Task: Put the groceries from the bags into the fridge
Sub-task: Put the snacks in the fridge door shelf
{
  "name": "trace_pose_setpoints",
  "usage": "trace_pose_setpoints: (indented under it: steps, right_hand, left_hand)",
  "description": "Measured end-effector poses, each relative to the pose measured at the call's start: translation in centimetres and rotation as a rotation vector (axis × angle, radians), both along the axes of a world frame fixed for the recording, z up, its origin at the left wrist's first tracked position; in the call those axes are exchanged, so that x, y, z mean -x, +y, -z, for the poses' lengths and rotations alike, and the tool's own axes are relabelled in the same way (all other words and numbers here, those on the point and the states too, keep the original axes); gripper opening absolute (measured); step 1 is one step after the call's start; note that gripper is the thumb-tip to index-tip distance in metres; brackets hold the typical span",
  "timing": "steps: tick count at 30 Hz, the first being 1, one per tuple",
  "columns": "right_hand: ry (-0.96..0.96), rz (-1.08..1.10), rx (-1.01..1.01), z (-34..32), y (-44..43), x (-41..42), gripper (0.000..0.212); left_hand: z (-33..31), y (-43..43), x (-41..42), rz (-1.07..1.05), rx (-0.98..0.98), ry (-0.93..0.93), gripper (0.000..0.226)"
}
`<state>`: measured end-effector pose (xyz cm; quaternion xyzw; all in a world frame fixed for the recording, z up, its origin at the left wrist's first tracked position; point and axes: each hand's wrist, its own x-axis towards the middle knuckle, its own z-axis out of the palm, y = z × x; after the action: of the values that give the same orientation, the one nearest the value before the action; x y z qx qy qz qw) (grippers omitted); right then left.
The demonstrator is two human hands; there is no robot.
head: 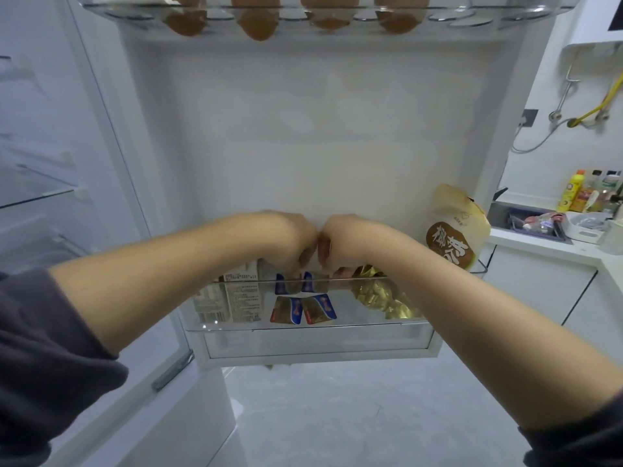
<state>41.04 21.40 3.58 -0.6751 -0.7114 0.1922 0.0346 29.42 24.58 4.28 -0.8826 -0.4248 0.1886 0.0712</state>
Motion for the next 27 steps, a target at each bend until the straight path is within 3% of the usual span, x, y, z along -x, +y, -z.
trace_pose_setpoints:
  steps: [4,8,11,14,18,23,27]
  right_hand:
    - [0.082,0.009,-0.345,-1.4,-3.6,-2.3,0.016]
    - [0.122,0.029,-0.925,-0.3,-9.0,-6.6,0.025]
    - [0.057,0.107,-1.138,1.6,-13.4,-10.5,0.047]
    - [0.004,0.257,-1.061,4.3,-17.7,-15.7,0.069]
    - [-0.057,0.520,-0.860,8.9,-24.9,-22.7,0.085]
    - [-0.056,0.811,-0.649,13.8,-34.8,-29.5,0.090]
    - [0.050,1.027,-0.540,17.1,-42.8,-33.1,0.093]
  left_hand:
    - [-1.9,-3.1,0.5,-0.036,-0.281,-0.189,0.024]
    - [-1.8,-7.6,-0.4,-0.040,-0.478,-0.590,0.032]
    - [-0.1,-11.2,-3.7,0.031,-0.549,-0.892,0.043]
    - [2.9,-14.8,-8.8,0.171,-0.550,-1.115,0.048]
    - [8.1,-19.5,-17.0,0.201,-0.384,-1.293,0.054]
    - [14.6,-26.5,-27.1,0.159,-0.075,-1.185,0.075]
    - [18.5,-32.2,-32.9,0.160,0.169,-1.104,0.078]
